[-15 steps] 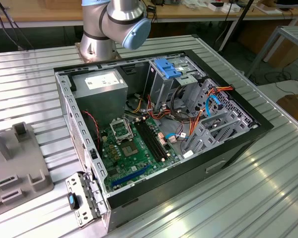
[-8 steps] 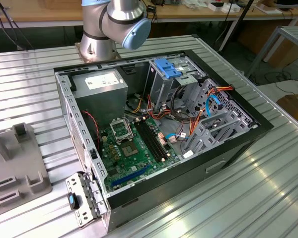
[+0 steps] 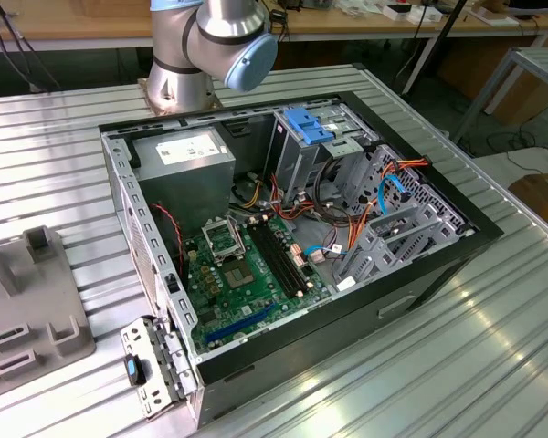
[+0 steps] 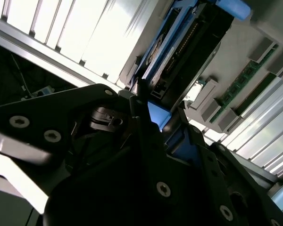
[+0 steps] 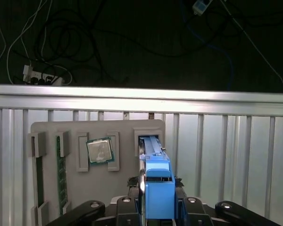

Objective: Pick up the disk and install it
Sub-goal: 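Pick up the disk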

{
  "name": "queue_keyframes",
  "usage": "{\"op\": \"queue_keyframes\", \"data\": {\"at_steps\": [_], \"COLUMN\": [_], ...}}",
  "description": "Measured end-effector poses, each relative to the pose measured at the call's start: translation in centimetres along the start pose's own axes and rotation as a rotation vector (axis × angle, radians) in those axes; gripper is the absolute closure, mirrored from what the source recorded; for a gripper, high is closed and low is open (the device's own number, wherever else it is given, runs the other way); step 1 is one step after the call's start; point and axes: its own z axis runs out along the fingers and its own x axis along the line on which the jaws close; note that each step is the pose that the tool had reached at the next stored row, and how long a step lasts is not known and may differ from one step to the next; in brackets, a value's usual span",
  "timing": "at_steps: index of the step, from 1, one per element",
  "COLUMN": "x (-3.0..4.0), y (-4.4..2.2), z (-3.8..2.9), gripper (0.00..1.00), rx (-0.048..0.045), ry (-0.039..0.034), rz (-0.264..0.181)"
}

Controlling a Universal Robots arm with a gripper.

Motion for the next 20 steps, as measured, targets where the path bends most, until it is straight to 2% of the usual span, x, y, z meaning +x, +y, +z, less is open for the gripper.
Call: {"op": "queue_keyframes", "data": {"at_steps": [4,6,10,15,17,20], "x": [-0.01,-0.03,-0.07,-0.15,-0.17,-0.17], "y": [-0.01,-0.05,-0.09,-0.21,-0.23,-0.24], "z": [-0.33,-1.42,-2.70,-5.83,-6.60,-6.72], "gripper": [0.63,0.63,0.63,0.63,0.63,0.63], "rx": [-0.0004,-0.0001,0.0000,0.0001,-0.0001,0.0000], "ry": [0.0001,0.0000,0.0000,0.0000,0.0000,-0.0001], "rz": [0.000,0.000,0.000,0.000,0.000,0.000]}}
